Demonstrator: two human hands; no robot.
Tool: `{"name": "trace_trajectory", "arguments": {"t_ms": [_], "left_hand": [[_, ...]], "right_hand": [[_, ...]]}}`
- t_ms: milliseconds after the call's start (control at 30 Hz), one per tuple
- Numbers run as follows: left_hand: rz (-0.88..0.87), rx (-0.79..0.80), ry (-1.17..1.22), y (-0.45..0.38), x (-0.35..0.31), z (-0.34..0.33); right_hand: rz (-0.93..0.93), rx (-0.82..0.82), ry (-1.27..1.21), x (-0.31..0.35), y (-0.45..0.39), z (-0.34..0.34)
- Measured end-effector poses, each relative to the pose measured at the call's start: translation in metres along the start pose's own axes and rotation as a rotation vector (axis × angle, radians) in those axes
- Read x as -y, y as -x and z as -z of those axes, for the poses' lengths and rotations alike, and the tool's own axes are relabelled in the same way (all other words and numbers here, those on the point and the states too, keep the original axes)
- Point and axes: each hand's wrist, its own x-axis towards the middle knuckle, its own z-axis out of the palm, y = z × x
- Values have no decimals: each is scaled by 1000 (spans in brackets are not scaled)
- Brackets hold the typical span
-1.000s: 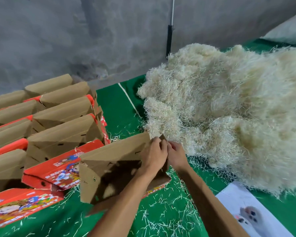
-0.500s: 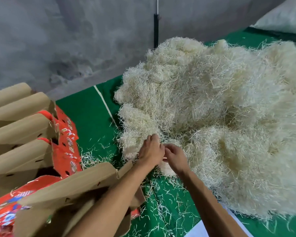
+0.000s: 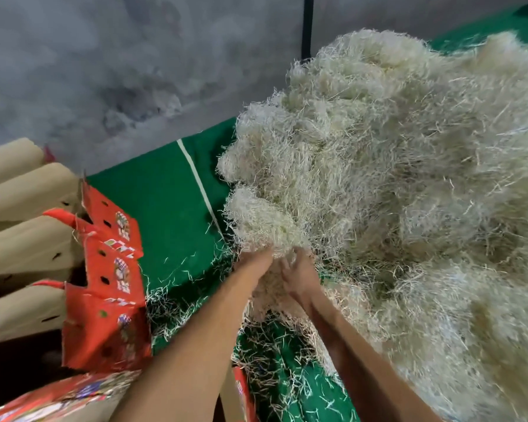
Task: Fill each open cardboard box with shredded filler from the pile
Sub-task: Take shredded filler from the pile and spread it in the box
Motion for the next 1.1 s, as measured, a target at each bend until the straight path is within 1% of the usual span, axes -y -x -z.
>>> {"name": "trace_trajectory", "arguments": {"t_ms": [33,100,133,200,300,400,500,567,633,700,767,800,900,933,967,1000,1067,1100], "left_hand": [[10,48,38,-1,-1,-1],[60,112,127,1,-3,-4],[61,127,141,5,-7,-5],[-5,103,114,16,-18,-2],[-118,-2,139,41,-36,17],[-127,-47,263,84,-42,41],[-213,-139,340,124,-37,66],[-297,-153,427,154,-29,85],[-356,-146,531,179,-19,106],[-388,-107,573,200,-6,126],[-423,-76,487,216,6,140],[-447,-92,409,223,12,144],[-542,-258,110,238,25,143],[-568,-283,37,242,27,139],[-591,-274,-9,247,30,134],[-619,-238,-30,249,33,129],[-642,-111,-33,252,37,116],[-643,-76,-58,251,38,108]], "right_hand": [[-15,22,-3,0,0,-4],[-95,60,-98,3,3,-8],[-126,78,-159,7,4,-5],[-142,82,-277,18,9,5],[-77,4,-410,40,21,29],[-4,-20,-534,71,39,51],[80,-73,-565,95,61,60],[147,-78,-563,112,79,63],[166,-72,-558,127,95,62],[170,-66,-578,141,113,63],[187,-31,-636,153,129,66],[185,3,-661,158,135,67],[95,134,-639,175,149,71],[96,200,-629,181,154,72],[102,258,-611,184,158,73],[106,273,-606,185,158,71],[100,228,-595,184,158,70],[103,226,-608,184,158,71]]}}
